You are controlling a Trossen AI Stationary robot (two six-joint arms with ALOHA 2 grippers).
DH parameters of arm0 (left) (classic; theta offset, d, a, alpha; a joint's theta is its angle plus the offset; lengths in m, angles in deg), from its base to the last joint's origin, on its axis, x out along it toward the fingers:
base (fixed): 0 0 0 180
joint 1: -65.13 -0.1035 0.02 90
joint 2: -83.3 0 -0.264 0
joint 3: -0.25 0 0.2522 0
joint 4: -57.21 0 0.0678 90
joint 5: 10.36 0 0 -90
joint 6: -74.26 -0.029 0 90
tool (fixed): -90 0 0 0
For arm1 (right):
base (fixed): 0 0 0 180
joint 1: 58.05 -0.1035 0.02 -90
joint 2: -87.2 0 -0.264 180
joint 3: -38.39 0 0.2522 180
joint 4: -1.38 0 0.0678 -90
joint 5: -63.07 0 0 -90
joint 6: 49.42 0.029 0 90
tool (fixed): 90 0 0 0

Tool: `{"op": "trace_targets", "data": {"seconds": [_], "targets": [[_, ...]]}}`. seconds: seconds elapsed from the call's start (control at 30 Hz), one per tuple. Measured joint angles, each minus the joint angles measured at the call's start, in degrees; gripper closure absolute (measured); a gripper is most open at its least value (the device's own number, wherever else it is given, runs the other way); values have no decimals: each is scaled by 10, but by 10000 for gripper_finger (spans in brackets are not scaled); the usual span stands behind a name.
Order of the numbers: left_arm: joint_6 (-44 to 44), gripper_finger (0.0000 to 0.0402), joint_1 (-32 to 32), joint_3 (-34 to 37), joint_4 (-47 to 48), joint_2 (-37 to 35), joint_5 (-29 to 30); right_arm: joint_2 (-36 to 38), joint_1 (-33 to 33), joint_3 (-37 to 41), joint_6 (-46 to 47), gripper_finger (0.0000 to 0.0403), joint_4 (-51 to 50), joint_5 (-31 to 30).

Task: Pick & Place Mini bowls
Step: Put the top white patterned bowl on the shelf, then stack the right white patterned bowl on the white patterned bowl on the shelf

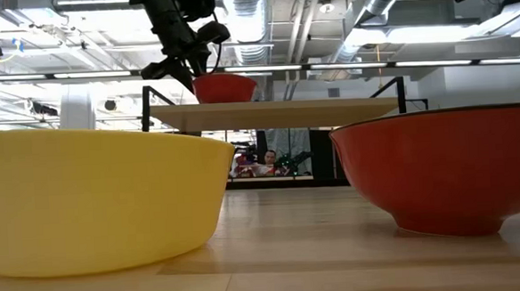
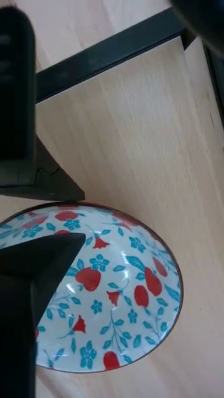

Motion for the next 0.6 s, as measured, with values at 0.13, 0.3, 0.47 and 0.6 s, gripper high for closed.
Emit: {"op": "trace_targets", "data": {"seconds": [0.13,0.3,0.47,0.6], "targets": [[0,299,0,0,2,-4,0,0,0,0,0,305,0,0],[-1,287,0,1,9,-17,1,0,0,0,0,305,0,1],[3,284,-2,1,14,-68,2,0,0,0,0,305,0,1],[22,284,31,1,17,-128,5,0,0,0,26,305,0,2]]}}
